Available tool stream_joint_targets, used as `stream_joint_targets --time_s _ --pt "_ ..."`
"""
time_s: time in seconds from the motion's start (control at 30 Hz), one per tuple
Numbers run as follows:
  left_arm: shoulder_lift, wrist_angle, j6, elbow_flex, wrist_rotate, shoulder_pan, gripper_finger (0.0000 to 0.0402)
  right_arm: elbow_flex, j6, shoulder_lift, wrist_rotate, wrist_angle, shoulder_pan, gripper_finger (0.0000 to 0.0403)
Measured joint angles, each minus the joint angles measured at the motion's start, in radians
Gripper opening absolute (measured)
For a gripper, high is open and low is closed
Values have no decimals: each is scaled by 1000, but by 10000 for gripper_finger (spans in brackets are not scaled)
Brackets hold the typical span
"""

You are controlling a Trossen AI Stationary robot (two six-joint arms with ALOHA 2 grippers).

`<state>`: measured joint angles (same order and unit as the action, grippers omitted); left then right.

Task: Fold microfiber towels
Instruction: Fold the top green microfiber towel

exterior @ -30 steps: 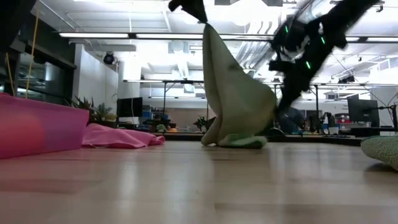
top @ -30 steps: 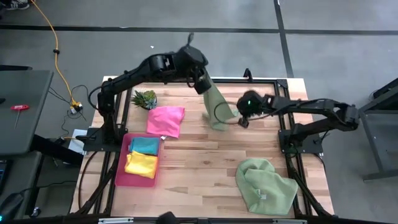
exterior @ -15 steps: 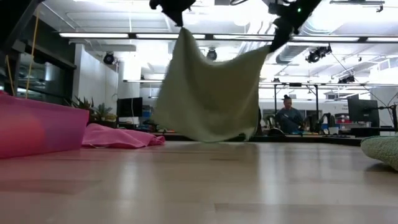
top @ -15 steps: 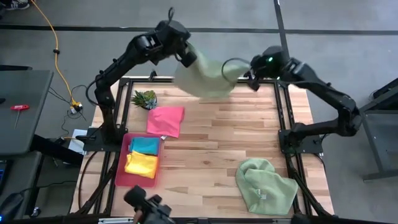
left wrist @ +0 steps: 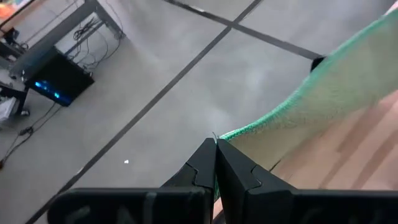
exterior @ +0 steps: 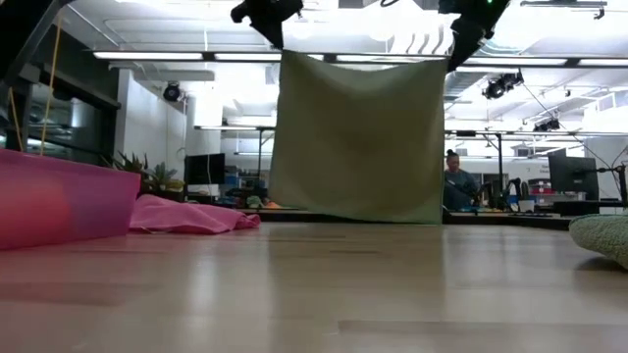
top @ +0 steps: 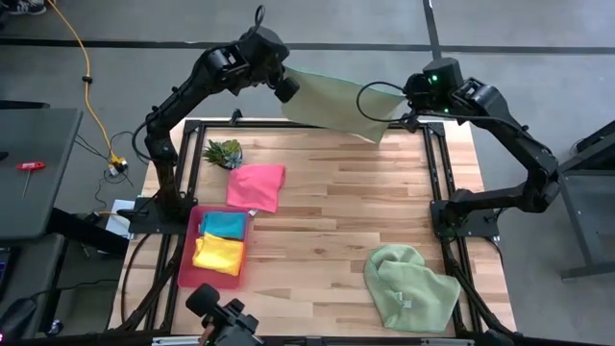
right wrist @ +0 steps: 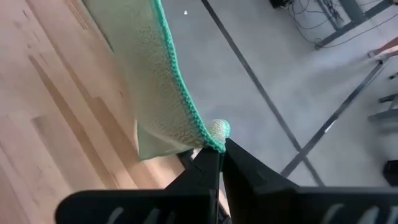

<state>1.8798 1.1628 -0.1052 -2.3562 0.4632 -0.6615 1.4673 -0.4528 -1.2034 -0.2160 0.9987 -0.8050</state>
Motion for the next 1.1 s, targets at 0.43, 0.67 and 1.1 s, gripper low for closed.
stream_joint_targets --time_s 0.43,0.67,1.1 --pt "-33 65 22 1 94 33 0 0 -84 0 -73 -47 0 0" --pt "-33 72 15 1 147 32 0 0 -105 0 -115 -50 1 0" --pt "-33 -71 19 187 200 32 0 0 -183 0 -143 -113 0 0"
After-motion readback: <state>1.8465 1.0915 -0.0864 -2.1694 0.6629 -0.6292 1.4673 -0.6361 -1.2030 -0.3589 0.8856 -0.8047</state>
